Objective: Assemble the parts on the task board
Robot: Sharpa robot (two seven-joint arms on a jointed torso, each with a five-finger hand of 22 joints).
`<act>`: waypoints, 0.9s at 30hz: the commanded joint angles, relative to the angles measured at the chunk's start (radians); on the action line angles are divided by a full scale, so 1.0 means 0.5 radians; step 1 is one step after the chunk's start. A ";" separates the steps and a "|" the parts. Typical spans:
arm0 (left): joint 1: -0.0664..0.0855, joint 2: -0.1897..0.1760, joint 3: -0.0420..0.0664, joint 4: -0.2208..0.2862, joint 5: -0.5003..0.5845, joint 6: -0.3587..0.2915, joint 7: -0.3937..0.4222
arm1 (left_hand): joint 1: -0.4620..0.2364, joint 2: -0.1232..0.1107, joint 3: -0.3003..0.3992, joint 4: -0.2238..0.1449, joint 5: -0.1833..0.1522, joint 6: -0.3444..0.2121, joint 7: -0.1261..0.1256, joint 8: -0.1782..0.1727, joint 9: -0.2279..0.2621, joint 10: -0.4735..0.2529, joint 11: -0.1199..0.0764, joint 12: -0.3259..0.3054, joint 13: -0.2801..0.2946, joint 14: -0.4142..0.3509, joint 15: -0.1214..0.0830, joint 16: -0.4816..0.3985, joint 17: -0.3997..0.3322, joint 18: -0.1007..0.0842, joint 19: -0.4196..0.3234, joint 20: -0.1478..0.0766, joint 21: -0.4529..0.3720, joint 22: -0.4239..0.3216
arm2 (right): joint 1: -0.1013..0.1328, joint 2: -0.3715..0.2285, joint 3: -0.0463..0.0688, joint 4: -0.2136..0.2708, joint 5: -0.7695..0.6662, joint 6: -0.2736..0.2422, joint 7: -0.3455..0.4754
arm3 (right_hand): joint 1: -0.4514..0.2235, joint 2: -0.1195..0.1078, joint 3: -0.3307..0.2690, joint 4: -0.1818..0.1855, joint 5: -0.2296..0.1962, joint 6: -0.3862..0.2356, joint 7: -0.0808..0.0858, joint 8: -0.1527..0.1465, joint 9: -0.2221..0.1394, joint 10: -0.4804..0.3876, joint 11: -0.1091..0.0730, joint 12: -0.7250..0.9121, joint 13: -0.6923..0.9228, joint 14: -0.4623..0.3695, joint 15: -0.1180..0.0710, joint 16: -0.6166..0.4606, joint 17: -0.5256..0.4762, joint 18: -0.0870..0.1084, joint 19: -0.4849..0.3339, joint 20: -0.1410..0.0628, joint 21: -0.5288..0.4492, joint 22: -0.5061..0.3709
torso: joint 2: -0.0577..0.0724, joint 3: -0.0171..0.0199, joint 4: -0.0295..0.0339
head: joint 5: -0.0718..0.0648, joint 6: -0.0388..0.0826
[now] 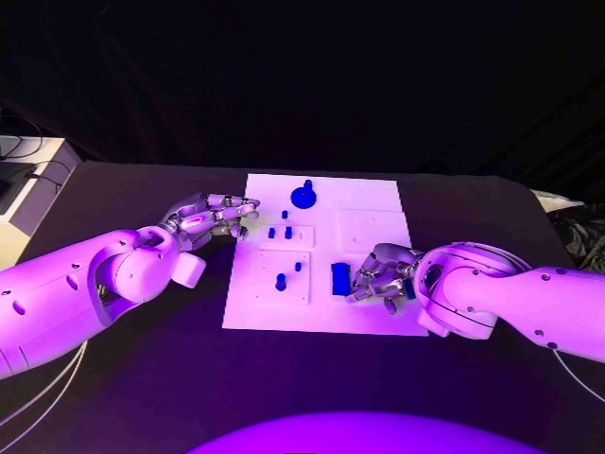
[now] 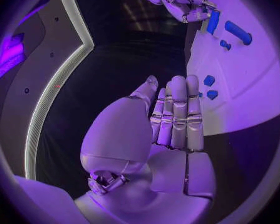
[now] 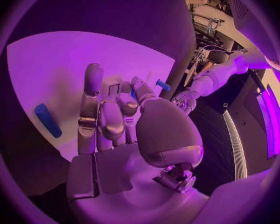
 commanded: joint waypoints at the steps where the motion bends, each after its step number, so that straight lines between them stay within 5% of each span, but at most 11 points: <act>1: -0.004 0.000 0.001 0.006 0.008 0.048 -0.003 | -0.013 0.011 0.005 0.006 0.005 -0.012 -0.006 0.001 0.002 -0.008 0.001 0.013 0.000 -0.002 0.004 -0.007 -0.002 -0.019 0.013 0.005 -0.009 0.002 | -0.011 0.008 0.000 -0.008 -0.017 0.026 0.001 | -0.020 -0.020 -0.030 0.012 -0.080 0.024 0.000 0.001 0.000 0.009 -0.001 0.003 0.004 -0.003 -0.006 -0.003 -0.003 -0.002 0.066 -0.016 0.001 0.002 | 0.000 -0.0001 -0.002 | 0.000 -0.001; 12: -0.010 -0.001 0.001 0.006 0.005 0.054 -0.009 | -0.011 0.013 0.007 0.004 0.005 -0.012 -0.005 0.000 0.002 -0.009 0.001 0.012 0.000 -0.002 0.004 -0.007 -0.002 -0.019 0.012 0.006 -0.010 0.003 | -0.022 -0.022 0.000 0.013 -0.008 -0.016 0.081 | -0.016 -0.107 -0.049 0.089 -0.143 0.027 0.002 0.020 0.025 0.013 0.001 0.007 0.012 -0.002 -0.005 0.002 0.004 0.000 0.068 -0.014 0.001 0.004 | 0.000 0.0013 -0.002 | 0.003 -0.001; 17: -0.012 -0.001 0.001 0.005 0.005 0.056 -0.011 | -0.011 0.013 0.007 0.004 0.005 -0.012 -0.005 0.000 0.002 -0.009 0.001 0.012 0.000 -0.002 0.004 -0.007 -0.002 -0.019 0.012 0.006 -0.010 0.003 | -0.024 -0.073 0.001 0.054 0.021 -0.056 0.151 | -0.020 -0.181 -0.045 0.152 -0.077 0.016 0.013 0.017 0.030 0.006 0.008 0.004 0.013 -0.003 -0.001 0.000 0.002 0.002 0.067 -0.011 -0.003 0.002 | 0.000 0.0014 -0.002 | 0.004 0.000; 24: -0.014 0.000 0.001 0.002 0.002 0.055 -0.012 | -0.011 0.013 0.007 0.004 0.005 -0.012 -0.005 0.000 0.002 -0.009 0.001 0.012 0.000 -0.002 0.004 -0.007 -0.002 -0.019 0.012 0.006 -0.010 0.003 | 0.009 -0.202 0.009 0.136 0.120 -0.033 0.308 | -0.022 -0.153 -0.166 0.187 -0.039 -0.013 0.041 -0.045 -0.006 -0.016 0.027 -0.007 0.009 -0.004 0.014 -0.005 -0.004 0.013 0.064 0.003 -0.010 -0.001 | -0.001 -0.0002 -0.004 | -0.010 0.004; 27: -0.015 0.003 0.001 0.001 0.000 0.049 -0.005 | -0.009 0.015 0.009 -0.001 0.005 -0.013 -0.004 0.000 0.002 -0.007 0.001 0.013 0.000 -0.002 0.004 -0.007 -0.003 -0.019 0.013 0.005 -0.012 0.005 | 0.041 -0.275 0.011 0.155 0.159 -0.010 0.348 | -0.015 -0.103 -0.174 0.181 -0.074 -0.039 0.068 -0.119 -0.061 -0.024 0.043 -0.017 0.003 -0.006 0.024 -0.014 -0.019 0.017 0.061 0.010 -0.015 -0.001 | -0.001 -0.0010 -0.004 | -0.026 0.009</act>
